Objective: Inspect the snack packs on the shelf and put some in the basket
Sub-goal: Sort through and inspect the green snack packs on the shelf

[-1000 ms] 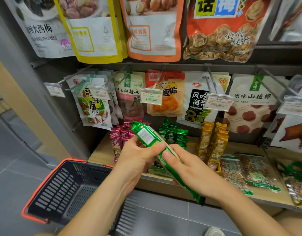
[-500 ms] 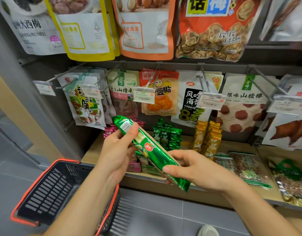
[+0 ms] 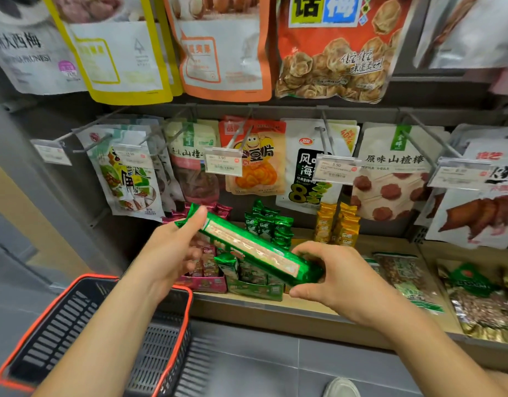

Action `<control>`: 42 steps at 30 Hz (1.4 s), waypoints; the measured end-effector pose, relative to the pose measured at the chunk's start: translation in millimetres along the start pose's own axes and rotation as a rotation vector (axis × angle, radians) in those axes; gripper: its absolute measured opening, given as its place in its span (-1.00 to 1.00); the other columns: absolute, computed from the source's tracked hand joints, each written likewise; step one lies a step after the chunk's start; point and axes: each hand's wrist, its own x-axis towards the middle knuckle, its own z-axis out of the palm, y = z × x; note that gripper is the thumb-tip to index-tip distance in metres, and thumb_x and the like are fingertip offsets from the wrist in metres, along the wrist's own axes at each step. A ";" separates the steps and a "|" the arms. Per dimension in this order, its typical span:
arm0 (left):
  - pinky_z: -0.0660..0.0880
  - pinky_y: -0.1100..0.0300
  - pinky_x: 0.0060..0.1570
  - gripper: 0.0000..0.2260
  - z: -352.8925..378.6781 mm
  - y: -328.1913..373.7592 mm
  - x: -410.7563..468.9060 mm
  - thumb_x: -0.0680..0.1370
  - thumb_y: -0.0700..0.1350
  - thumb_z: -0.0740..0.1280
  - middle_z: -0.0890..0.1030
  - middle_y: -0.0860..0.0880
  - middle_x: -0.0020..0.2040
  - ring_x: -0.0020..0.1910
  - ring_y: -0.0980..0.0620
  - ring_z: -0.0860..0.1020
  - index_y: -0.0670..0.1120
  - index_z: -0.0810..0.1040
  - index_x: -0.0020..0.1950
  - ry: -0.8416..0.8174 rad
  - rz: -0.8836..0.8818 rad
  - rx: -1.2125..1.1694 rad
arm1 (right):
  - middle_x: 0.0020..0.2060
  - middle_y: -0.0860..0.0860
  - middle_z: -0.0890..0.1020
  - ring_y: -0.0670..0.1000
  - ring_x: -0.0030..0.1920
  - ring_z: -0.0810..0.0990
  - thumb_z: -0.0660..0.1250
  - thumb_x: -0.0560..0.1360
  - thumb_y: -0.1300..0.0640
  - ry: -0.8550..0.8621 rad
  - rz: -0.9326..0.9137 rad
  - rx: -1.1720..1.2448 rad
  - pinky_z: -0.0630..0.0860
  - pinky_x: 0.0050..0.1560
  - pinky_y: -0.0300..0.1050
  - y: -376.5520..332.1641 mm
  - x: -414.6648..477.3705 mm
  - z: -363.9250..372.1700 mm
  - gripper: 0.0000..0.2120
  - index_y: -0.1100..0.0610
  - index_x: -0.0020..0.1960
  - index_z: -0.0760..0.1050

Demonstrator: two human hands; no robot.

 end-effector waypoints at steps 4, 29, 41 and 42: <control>0.52 0.32 -0.47 -0.60 -2.5 1.7 1.6 0.30 0.02 0.49 0.66 -0.11 -0.27 -0.43 0.08 0.59 -0.24 0.60 -0.03 -0.027 -0.006 -0.144 | 0.16 -0.13 0.57 -0.19 0.00 0.50 0.56 0.29 -0.14 0.001 0.001 0.036 0.51 0.10 -0.18 2.8 -2.9 -3.8 -0.34 -0.17 0.33 0.43; 0.47 0.26 -0.57 -0.86 8.7 -2.0 21.8 0.59 0.03 0.31 0.55 -0.13 0.09 -0.39 -0.10 0.63 -0.02 0.51 0.04 -0.064 0.043 0.055 | -0.05 -0.11 0.72 -0.12 0.02 0.67 0.46 0.38 0.45 0.320 -0.051 0.764 0.62 -0.07 -0.23 17.3 -2.9 -18.4 -0.70 0.13 -0.09 0.46; 0.57 0.30 -0.31 -0.40 -25.2 1.0 16.0 0.20 0.10 0.56 0.70 -0.15 0.02 -0.19 -0.04 0.68 -0.17 0.62 0.15 -0.104 0.126 0.038 | -0.10 -0.12 0.60 -0.15 -0.05 0.55 0.46 0.43 0.22 0.127 0.115 -0.106 0.55 0.01 -0.21 6.1 22.0 -6.2 -0.59 0.01 0.26 0.57; 0.57 0.29 -0.29 -0.40 -28.4 1.6 14.4 0.22 0.10 0.55 0.69 -0.14 0.06 -0.16 -0.02 0.68 -0.16 0.62 0.17 -0.108 0.134 0.038 | -0.16 -0.14 0.58 -0.13 -0.10 0.55 0.46 0.43 0.21 0.118 0.111 -0.136 0.55 -0.03 -0.19 3.5 25.0 -4.8 -0.63 0.02 0.23 0.59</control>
